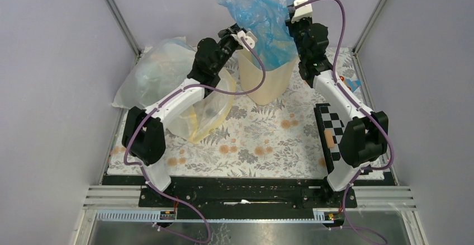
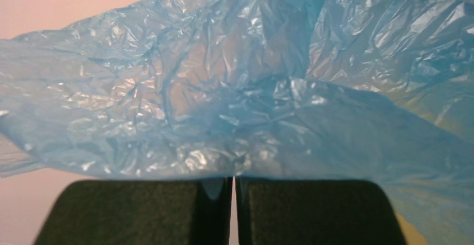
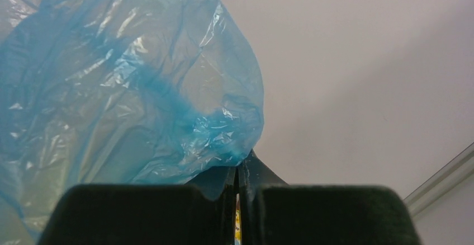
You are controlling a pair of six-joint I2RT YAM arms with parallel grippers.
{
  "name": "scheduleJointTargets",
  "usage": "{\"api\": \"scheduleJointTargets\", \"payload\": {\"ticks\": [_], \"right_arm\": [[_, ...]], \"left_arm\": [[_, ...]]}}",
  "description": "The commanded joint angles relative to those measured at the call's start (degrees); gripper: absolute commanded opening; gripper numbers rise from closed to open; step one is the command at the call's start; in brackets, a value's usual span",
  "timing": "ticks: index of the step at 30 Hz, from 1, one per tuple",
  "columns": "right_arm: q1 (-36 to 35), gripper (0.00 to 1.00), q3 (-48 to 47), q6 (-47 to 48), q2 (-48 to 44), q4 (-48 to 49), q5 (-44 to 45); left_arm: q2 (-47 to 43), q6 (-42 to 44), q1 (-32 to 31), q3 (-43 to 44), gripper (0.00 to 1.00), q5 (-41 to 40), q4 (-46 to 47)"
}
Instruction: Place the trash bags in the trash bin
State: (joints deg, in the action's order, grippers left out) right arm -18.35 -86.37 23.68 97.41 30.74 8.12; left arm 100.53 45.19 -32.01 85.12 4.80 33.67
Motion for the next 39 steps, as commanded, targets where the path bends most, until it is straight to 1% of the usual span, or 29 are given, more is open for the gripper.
{"api": "scheduleJointTargets", "payload": {"ticks": [1, 3, 5, 6, 8, 9, 10, 11, 13, 16, 18, 20, 23, 25, 27, 28, 31, 34, 38, 39], "right_arm": [[0.3, 0.00, -2.1, -1.7, -0.3, 2.9, 0.4], [0.4, 0.00, -0.6, -1.9, -1.0, 3.5, 2.7], [0.8, 0.05, 0.4, -2.3, -1.9, 3.0, 3.5], [1.0, 0.20, 0.5, -2.6, -2.4, 2.5, 3.8], [1.1, 0.59, 0.4, -2.7, -3.1, 1.9, 4.6], [1.1, 0.76, 0.0, -2.6, -3.4, 1.0, 4.7], [1.1, 0.83, -1.0, -2.6, -3.7, -0.4, 4.7], [1.1, 0.85, -2.2, -2.6, -3.9, -2.6, 4.8], [1.1, 0.87, -5.7, -3.2, -4.0, -7.7, 6.1], [1.1, 0.89, -8.4, -5.2, -5.4, -14.3, 10.2], [1.2, 0.90, -7.3, -6.9, -8.0, -17.9, 10.8], [1.2, 0.91, -4.1, -9.4, -11.6, -20.6, 10.6], [1.2, 0.90, -1.2, -13.1, -16.4, -26.0, 9.6], [1.2, 0.90, -1.5, -16.3, -18.1, -33.3, 9.0], [1.2, 0.90, -1.3, -20.2, -19.4, -37.7, 5.8], [1.2, 0.89, -0.6, -21.9, -20.0, -38.8, 3.0], [1.3, 0.82, 1.4, -27.6, -21.6, -39.2, -6.9], [1.3, 0.71, 0.1, -31.0, -19.1, -39.0, -15.7], [1.2, 0.56, -3.0, -34.3, -13.3, -38.1, -20.9], [1.2, 0.55, -3.5, -35.2, -12.0, -37.6, -21.7]], "left_arm": [[-4.5, -1.3, 0.1, -0.4, 0.00, 3.6, 3.7], [-6.0, -1.3, 0.1, -3.2, 0.00, 6.9, 5.0], [-7.4, 0.1, -0.1, -5.8, 0.00, 10.0, 5.5], [-7.8, 1.8, -0.3, -6.5, 0.00, 10.3, 5.0], [-7.7, 4.5, -1.0, -6.5, 0.00, 7.7, 4.5], [-7.5, 4.8, -1.0, -6.1, 0.00, 6.3, 4.4], [-7.5, 4.9, -1.0, -5.3, 0.00, 4.9, 4.2], [-7.5, 5.1, -0.9, -4.6, 0.00, 3.5, 3.8], [-7.5, 5.8, -0.8, -3.4, 0.00, 1.2, 2.7], [-7.6, 6.1, -0.6, -2.2, 0.00, -0.1, 0.2], [-8.1, 6.3, -0.6, -2.8, 0.00, 0.5, 0.1], [-8.5, 6.3, -0.6, -3.7, 0.00, 1.4, 0.5], [-8.9, 6.4, -0.6, -4.1, 0.00, 1.9, -0.2], [-9.5, 6.7, -0.7, -4.5, 0.00, 3.4, -1.3], [-10.3, 8.5, -1.3, -4.9, 0.00, 5.4, -3.6], [-10.4, 9.6, -1.8, -5.1, 0.00, 5.2, -4.4], [-10.3, 12.9, -3.5, -5.3, 0.00, 2.5, -6.0], [-10.6, 13.6, -4.1, -5.9, 0.00, 1.9, -6.4], [-11.3, 12.5, -4.3, -6.9, 0.00, 2.0, -6.3], [-11.5, 11.9, -4.5, -7.2, 0.00, 2.4, -6.3]]}}
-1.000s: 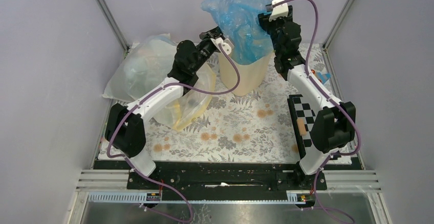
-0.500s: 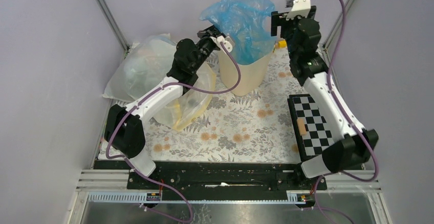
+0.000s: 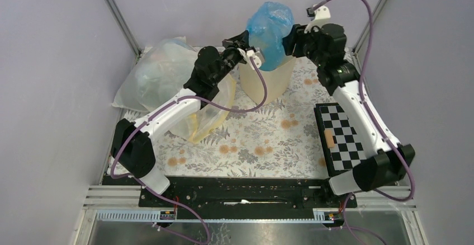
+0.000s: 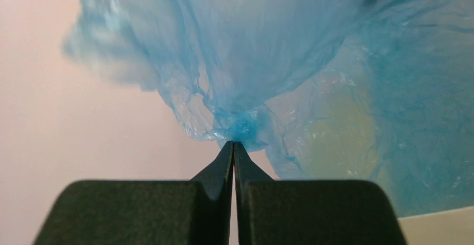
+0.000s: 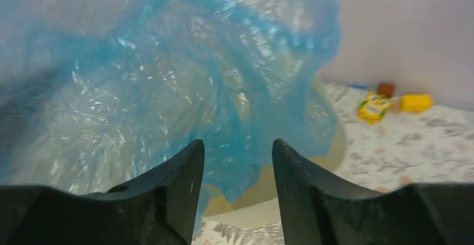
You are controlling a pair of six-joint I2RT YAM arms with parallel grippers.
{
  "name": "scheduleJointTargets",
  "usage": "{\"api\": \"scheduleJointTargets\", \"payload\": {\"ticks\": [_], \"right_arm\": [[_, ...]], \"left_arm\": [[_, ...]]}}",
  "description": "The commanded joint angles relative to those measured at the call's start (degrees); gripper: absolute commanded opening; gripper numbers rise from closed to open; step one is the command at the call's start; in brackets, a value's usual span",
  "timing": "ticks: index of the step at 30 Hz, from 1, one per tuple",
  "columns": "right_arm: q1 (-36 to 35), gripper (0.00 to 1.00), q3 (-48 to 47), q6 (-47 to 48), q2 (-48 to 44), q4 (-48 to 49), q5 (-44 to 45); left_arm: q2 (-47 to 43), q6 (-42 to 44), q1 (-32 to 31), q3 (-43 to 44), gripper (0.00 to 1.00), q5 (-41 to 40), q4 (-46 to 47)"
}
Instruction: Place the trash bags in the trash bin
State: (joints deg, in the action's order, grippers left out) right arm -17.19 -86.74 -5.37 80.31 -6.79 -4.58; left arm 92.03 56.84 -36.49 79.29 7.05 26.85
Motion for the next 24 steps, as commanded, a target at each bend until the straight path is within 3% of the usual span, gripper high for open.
{"api": "scheduleJointTargets", "payload": {"ticks": [1, 7, 15, 18, 24], "right_arm": [[0.1, 0.53, -3.5, -6.9, 6.3, 0.4, -9.5], [0.1, 0.49, -5.4, -8.2, 10.6, -2.2, -3.0], [0.1, 0.60, -5.3, -3.6, 1.7, -6.7, 7.0], [0.1, 0.67, -7.0, -4.9, -0.6, -9.8, 7.0], [0.0, 0.69, -15.4, -8.8, -0.5, -18.2, -0.3]], "left_arm": [[-3.3, 0.0, -0.3, -1.9, 0.00, 0.5, 0.5], [-3.6, 1.1, -2.7, -3.3, 0.00, -2.0, -0.7], [-8.6, -0.9, -3.1, -9.4, 0.00, -3.3, 1.3], [-10.4, -1.7, -3.6, -11.2, 0.00, -2.2, 1.4], [-13.9, -5.6, -7.1, -15.9, 0.00, 0.3, 2.0]]}}
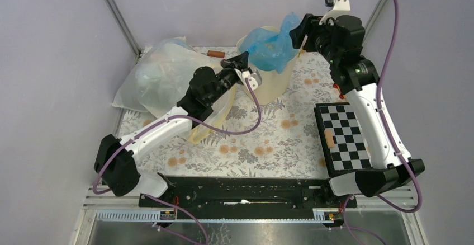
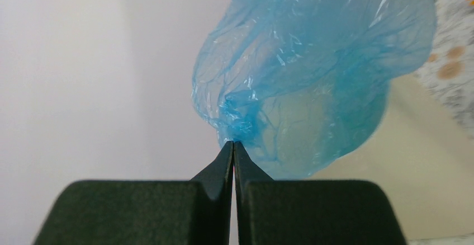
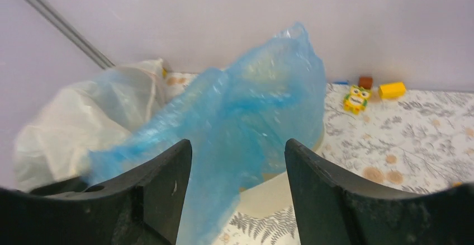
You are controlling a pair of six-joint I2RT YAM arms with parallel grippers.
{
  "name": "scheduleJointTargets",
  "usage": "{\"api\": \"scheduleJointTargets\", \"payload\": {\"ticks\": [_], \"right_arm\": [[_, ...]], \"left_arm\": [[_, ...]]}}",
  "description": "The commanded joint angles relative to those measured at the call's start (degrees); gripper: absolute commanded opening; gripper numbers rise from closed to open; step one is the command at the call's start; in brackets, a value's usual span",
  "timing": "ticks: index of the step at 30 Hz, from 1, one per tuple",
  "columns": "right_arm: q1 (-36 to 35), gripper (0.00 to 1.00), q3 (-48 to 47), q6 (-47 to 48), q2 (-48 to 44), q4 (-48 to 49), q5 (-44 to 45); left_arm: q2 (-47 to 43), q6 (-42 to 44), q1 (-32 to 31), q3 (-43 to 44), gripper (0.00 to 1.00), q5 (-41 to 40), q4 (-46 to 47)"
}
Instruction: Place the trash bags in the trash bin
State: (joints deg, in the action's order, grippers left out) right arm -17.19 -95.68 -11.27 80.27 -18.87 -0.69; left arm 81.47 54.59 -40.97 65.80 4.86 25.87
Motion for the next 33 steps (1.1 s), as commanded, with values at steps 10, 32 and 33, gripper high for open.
{"api": "scheduleJointTargets", "payload": {"ticks": [10, 32, 33], "right_arm": [[-1.0, 0.79, -11.5, -5.8, 2.8, -18.8, -3.6], [-0.9, 0.47, 23.1, -8.4, -16.9, -4.1, 0.8], [-1.0, 0.47, 23.6, -8.5, -17.2, -3.9, -0.4]], "left_arm": [[-5.5, -1.8, -6.6, -7.2, 0.00, -1.5, 1.0], [-19.9, -37.4, -11.1, -2.1, 0.86, -4.1, -13.5], [-20.1, -40.7, -11.1, -0.2, 0.90, -5.5, -14.5]]}}
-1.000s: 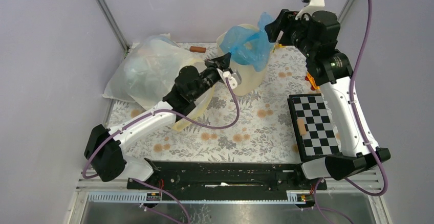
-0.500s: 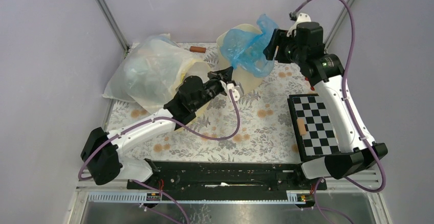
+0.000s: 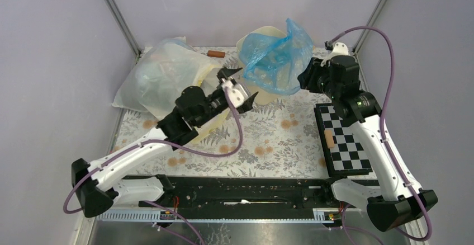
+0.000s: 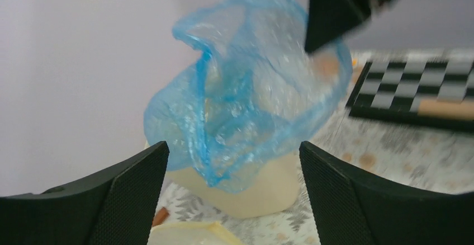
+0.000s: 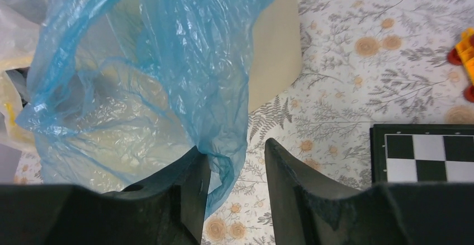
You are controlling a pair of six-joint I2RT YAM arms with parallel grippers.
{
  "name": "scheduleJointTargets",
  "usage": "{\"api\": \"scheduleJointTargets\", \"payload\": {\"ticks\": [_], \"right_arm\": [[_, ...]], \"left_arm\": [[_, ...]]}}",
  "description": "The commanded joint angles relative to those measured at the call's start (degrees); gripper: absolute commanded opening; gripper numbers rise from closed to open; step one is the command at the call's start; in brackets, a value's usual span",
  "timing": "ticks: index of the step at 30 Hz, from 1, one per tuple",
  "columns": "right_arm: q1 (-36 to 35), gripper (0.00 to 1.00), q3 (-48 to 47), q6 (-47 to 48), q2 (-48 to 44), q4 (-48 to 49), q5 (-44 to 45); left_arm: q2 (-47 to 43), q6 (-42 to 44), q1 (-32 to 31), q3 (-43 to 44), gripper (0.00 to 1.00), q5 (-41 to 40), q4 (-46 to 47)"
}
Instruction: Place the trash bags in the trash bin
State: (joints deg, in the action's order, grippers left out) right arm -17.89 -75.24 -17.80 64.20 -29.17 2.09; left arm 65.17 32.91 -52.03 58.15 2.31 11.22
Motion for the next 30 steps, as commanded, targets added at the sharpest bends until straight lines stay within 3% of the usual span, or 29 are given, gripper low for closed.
{"api": "scheduleJointTargets", "payload": {"ticks": [1, 5, 10, 13, 14, 20, 30], "right_arm": [[-0.3, 0.47, 3.5, -2.0, -1.2, 6.4, -3.2], [-0.3, 0.46, 4.3, -1.7, -1.9, 6.5, -2.8], [-0.2, 0.47, 5.3, -1.6, -2.7, 6.8, -2.9], [-0.3, 0.49, 5.5, -1.5, -2.9, 7.0, -3.0], [-0.3, 0.50, 5.6, -1.6, -3.1, 7.2, -3.0], [-0.3, 0.55, 7.0, -1.8, -3.9, 8.9, -2.8], [-0.3, 0.59, 6.1, -0.1, -4.8, 9.2, 1.1]], "left_arm": [[-3.4, -22.3, -0.1, 10.2, 0.92, -5.6, -1.7], [2.6, -25.2, 0.0, 23.0, 0.89, -9.4, -14.9], [13.5, -21.5, 0.0, 36.6, 0.84, -10.3, -25.2], [20.7, -21.5, 0.0, 46.4, 0.62, -13.2, -31.6], [22.8, -22.5, 0.1, 49.2, 0.60, -13.9, -33.2], [31.3, -22.8, 0.0, 56.6, 0.70, -14.7, -34.5], [41.5, -20.5, 2.1, 64.3, 0.69, -18.8, -36.6]]}}
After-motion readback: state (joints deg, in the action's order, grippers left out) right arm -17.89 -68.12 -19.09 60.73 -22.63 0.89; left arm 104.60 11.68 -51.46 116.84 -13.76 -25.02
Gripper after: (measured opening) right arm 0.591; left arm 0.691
